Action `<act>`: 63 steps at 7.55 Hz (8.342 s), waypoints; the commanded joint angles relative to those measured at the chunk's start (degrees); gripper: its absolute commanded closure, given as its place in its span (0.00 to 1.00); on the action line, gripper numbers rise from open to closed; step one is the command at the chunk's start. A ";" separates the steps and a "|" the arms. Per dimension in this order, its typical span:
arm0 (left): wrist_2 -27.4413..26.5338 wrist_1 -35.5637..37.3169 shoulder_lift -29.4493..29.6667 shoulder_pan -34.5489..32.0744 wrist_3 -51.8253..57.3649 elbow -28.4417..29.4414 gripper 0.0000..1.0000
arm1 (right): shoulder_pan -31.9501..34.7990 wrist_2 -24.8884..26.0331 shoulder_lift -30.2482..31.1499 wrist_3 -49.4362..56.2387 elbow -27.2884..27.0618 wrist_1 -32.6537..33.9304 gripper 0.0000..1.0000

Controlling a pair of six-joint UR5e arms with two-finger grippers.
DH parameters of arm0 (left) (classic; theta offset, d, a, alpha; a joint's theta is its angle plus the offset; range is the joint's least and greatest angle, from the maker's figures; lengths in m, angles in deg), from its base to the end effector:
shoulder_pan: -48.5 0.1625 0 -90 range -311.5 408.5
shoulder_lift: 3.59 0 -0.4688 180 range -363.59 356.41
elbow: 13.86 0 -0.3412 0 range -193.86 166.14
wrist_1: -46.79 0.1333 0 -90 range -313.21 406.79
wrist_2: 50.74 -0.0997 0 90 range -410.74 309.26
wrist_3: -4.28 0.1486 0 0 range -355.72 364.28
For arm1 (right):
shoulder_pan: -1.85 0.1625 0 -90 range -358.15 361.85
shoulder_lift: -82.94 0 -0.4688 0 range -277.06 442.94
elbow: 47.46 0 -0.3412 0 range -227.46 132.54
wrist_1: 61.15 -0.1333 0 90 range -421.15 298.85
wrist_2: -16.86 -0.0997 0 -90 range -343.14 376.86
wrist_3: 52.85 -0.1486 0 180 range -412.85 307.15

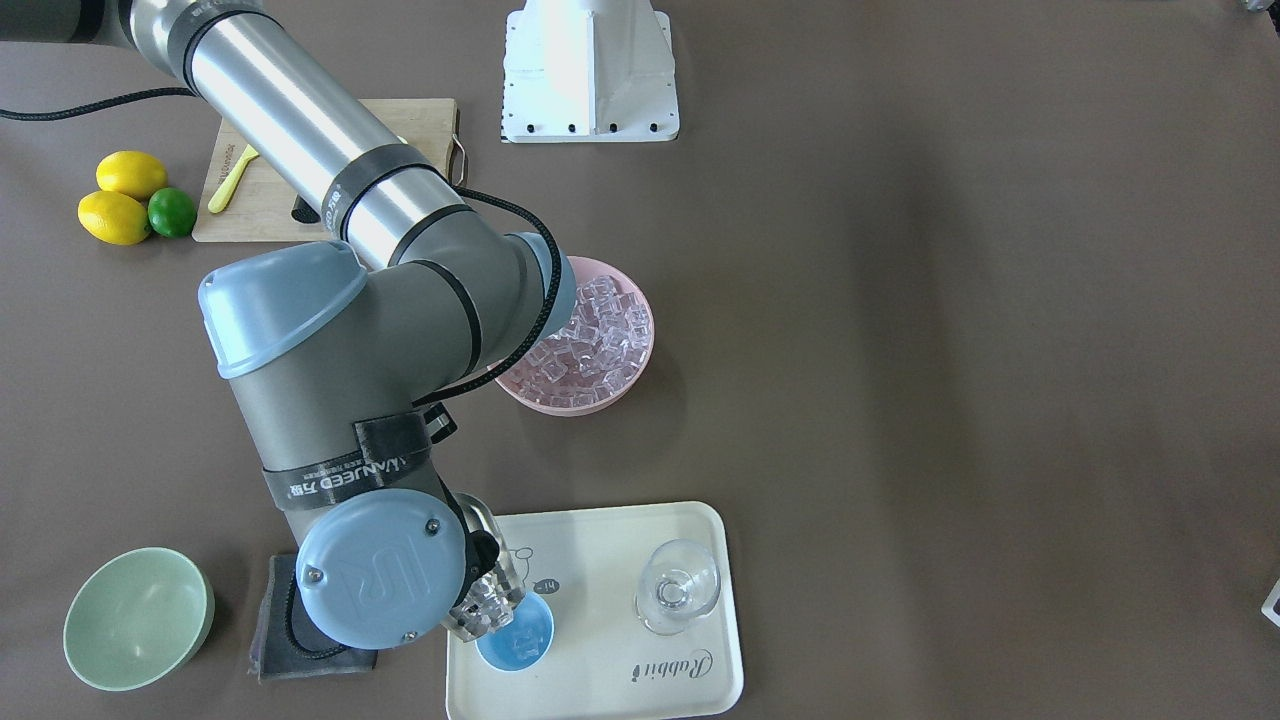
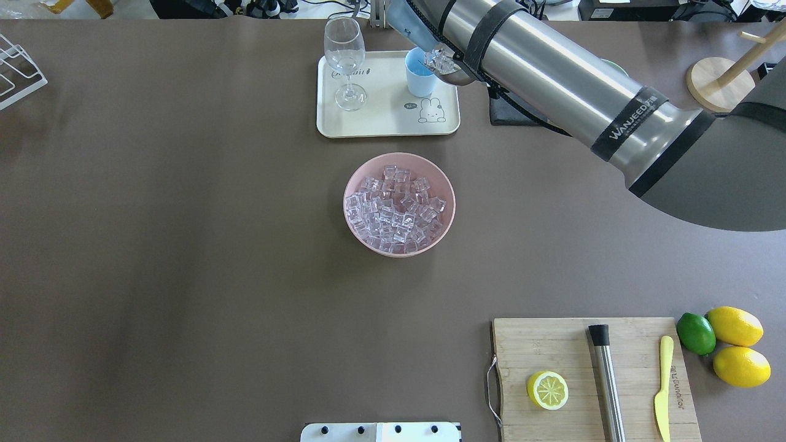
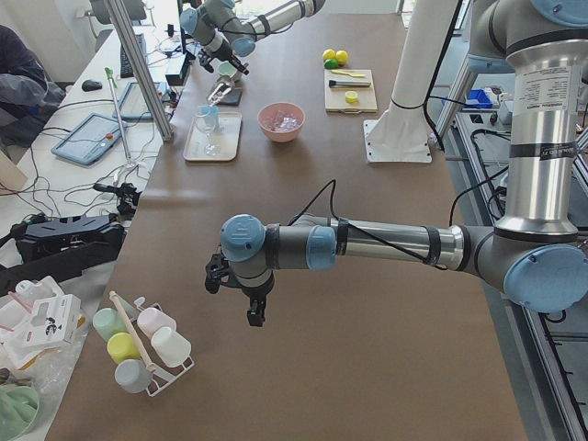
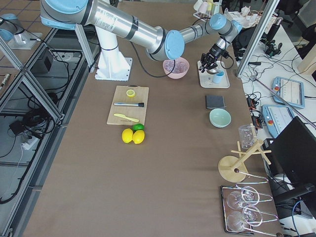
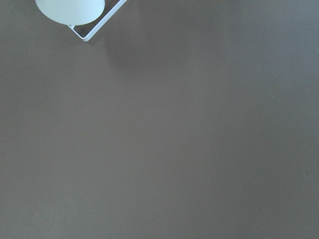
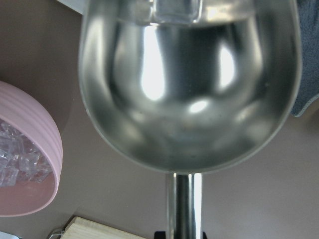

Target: Put ice in cup with scoop

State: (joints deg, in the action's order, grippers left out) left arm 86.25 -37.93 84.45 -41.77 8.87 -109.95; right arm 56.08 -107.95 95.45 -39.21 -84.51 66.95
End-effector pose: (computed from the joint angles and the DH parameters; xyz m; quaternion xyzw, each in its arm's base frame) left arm -0.0266 -0.4218 0.7098 0.0077 0.3987 0.0306 0.9165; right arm -0.4496 -0.7069 0.2643 -0.1676 -0.2699 -0.3639 0.8756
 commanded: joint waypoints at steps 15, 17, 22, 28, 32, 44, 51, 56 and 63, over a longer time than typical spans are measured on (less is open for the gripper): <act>1.87 -4.58 1.08 0.36 -0.29 -0.41 0.02 | 7.03 -0.50 32.08 -4.37 -51.84 17.80 1.00; 1.87 -4.58 1.08 0.36 -0.29 -0.41 0.02 | 9.74 -6.73 48.49 -15.87 -65.63 11.26 1.00; 1.61 -4.67 1.43 0.36 -0.46 -0.15 0.02 | 3.37 -7.99 55.07 -34.53 -73.76 5.94 1.00; 1.78 -4.67 1.78 0.36 -0.38 -0.58 0.02 | -5.10 -5.26 65.53 -50.37 -73.18 -18.11 1.00; 1.78 -5.28 1.87 0.36 -0.38 -0.32 0.02 | -7.20 -5.62 68.78 -52.04 -72.47 -19.98 1.00; 1.69 -5.19 2.31 0.36 -0.47 -0.32 0.02 | -10.20 -5.44 69.76 -57.93 -65.60 -31.77 0.38; 1.69 -5.19 2.40 0.36 -0.55 -0.41 0.02 | 14.53 -2.44 69.66 -56.62 -71.14 -31.33 0.00; 1.43 -5.28 2.75 0.36 -0.46 0.21 0.02 | 41.64 -5.60 76.05 -5.94 -64.05 -19.46 0.00; 1.25 -5.28 2.66 0.36 -0.47 0.03 0.02 | 41.57 -5.70 79.07 -6.17 -57.26 -30.62 0.00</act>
State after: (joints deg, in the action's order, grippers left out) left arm 87.59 -43.21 87.16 -41.42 8.38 -110.04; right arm 97.66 -113.64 173.83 -45.38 -142.06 37.91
